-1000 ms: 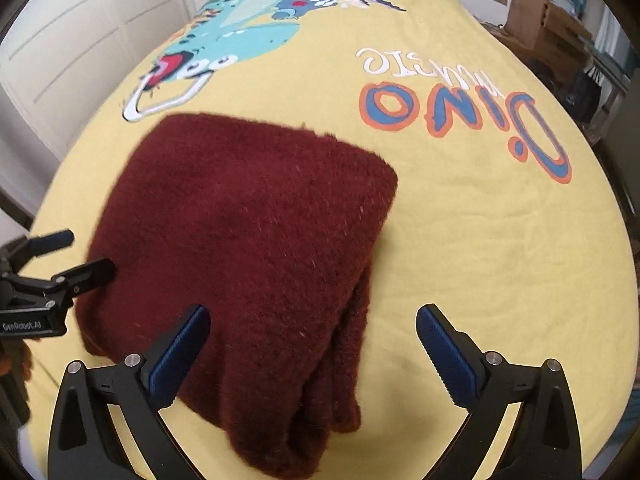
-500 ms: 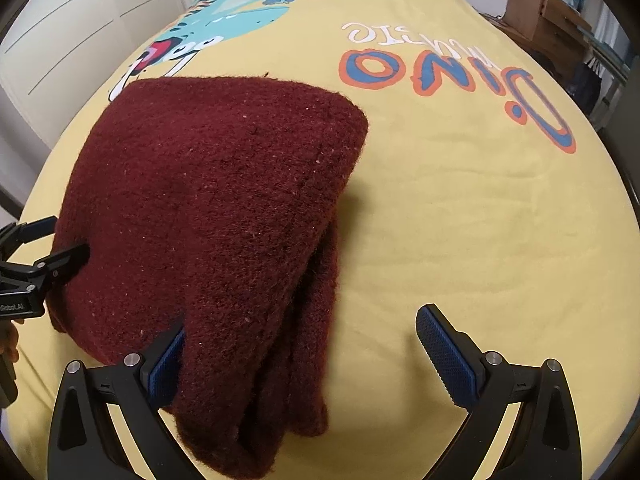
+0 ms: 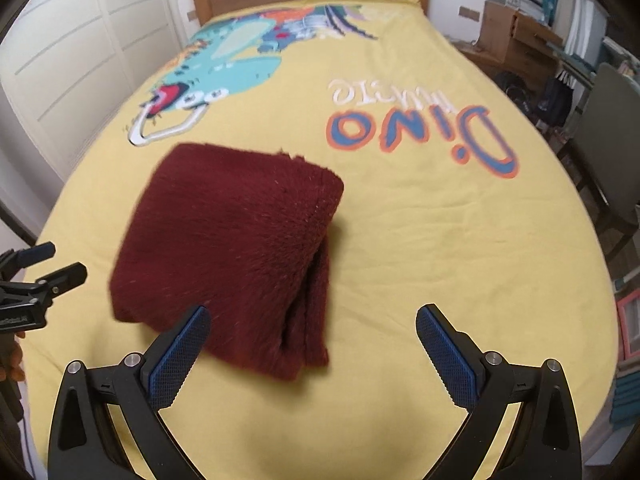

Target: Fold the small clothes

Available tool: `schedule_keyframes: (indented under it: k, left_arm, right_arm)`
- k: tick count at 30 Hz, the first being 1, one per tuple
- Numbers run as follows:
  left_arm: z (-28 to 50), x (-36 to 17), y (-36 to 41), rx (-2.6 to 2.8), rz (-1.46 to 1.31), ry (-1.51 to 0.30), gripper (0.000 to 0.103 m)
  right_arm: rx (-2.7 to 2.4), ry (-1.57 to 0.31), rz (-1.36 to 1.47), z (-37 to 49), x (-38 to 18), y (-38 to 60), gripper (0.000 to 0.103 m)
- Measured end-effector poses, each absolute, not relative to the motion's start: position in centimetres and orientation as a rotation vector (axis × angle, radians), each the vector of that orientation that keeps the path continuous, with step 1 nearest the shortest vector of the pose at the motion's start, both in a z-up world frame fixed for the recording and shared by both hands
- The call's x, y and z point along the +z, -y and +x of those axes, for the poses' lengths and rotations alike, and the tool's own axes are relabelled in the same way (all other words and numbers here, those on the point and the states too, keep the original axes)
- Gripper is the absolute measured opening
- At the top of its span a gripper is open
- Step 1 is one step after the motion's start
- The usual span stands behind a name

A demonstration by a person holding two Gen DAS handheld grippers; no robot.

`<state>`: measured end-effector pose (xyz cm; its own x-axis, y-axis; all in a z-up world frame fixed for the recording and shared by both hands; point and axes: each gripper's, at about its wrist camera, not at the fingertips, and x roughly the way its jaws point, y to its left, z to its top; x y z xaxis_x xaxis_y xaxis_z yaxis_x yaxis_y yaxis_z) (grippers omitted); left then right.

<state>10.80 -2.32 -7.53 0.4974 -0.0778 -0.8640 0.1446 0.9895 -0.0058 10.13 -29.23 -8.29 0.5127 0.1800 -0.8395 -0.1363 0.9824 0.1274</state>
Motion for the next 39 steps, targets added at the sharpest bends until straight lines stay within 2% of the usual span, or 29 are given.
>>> schedule_keyframes:
  k: [7, 15, 39]
  left_arm:
    - [7.0, -6.2, 1.1, -0.094, 0.047, -1.028, 0.102]
    - [4.3, -6.0, -0.3, -0.041, 0.066, -1.030, 0.102]
    - [3.8, -6.1, -0.3, -0.045, 0.108, -1.028, 0.102]
  right_arm:
    - [0.148, -0.954, 0.068, 4.8, -5.1, 30.3, 0.103]
    - [0.118, -0.972, 0.062, 1.3, -4.9, 31.6, 0.103]
    - [0.104, -0.968, 0.024, 0.0, -4.7, 31.9, 0.103]
